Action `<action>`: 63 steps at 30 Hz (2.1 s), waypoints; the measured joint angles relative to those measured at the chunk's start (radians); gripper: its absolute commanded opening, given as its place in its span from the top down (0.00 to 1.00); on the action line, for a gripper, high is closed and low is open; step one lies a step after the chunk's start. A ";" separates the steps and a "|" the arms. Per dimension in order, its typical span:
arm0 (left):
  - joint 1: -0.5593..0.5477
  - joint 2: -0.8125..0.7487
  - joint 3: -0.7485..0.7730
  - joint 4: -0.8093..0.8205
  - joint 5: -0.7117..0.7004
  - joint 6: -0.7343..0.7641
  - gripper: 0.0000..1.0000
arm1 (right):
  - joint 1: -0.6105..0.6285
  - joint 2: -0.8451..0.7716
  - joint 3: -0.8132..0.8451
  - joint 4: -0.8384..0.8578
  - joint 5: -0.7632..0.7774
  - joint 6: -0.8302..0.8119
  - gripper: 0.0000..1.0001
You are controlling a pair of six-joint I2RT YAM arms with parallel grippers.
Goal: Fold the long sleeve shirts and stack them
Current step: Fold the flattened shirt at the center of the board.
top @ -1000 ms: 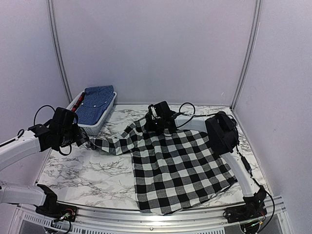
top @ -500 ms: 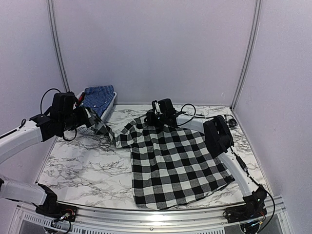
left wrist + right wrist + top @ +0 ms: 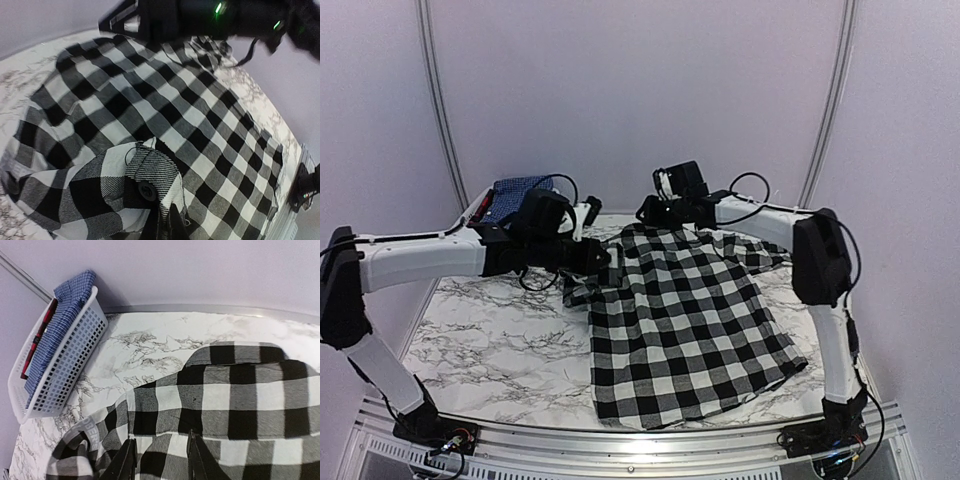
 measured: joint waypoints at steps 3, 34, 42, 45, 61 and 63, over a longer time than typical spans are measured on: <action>-0.067 0.104 0.040 -0.016 0.043 0.049 1.00 | -0.001 -0.201 -0.164 0.025 0.064 -0.010 0.67; -0.102 0.219 0.143 -0.092 -0.108 0.129 1.00 | 0.019 -0.412 -0.577 0.022 0.245 -0.108 0.64; 0.063 0.050 0.195 -0.117 -0.358 0.043 1.00 | 0.177 -0.412 -0.581 0.006 0.318 -0.151 0.64; 0.107 -0.004 0.209 -0.148 -0.428 0.017 1.00 | 0.274 -0.412 -0.593 -0.012 0.328 -0.146 0.64; 0.223 -0.066 0.218 -0.237 -0.490 -0.010 1.00 | 0.759 -0.298 -0.424 -0.329 0.381 0.208 0.58; 0.228 -0.070 0.214 -0.239 -0.484 -0.010 1.00 | 0.801 -0.263 -0.394 -0.369 0.380 0.258 0.58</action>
